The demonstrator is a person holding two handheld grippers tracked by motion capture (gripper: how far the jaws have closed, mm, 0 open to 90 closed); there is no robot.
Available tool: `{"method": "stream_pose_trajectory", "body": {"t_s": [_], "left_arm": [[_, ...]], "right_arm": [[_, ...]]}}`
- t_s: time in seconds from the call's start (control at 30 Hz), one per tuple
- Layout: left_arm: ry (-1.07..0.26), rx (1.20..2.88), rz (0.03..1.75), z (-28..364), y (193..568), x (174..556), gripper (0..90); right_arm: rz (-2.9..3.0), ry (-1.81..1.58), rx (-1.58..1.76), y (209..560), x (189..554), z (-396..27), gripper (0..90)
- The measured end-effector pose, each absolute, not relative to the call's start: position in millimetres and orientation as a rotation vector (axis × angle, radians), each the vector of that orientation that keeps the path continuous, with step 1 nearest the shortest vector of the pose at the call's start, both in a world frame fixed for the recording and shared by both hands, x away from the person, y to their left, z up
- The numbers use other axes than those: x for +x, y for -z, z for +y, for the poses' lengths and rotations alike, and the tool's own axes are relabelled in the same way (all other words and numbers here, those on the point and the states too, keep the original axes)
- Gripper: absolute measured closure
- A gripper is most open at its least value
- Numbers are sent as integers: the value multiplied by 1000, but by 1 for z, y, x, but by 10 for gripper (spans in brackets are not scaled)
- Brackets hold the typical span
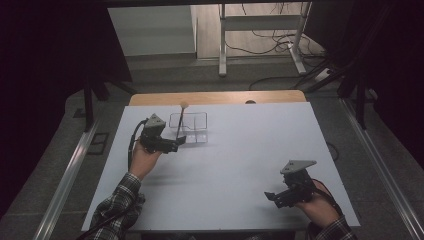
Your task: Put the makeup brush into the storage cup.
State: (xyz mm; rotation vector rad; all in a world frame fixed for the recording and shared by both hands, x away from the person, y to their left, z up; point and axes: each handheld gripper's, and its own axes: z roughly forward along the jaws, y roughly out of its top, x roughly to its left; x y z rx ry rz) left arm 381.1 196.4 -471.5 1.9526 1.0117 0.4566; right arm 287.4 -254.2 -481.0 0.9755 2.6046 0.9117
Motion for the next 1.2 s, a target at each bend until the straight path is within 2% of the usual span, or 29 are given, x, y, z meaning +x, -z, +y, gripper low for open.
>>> {"method": "stream_pose_trajectory", "body": {"t_s": [1.2], "left_arm": [[-433,1962,977,203,470,350,4]], "right_arm": [[2608,-903,968,481,287,-254,2]]}}
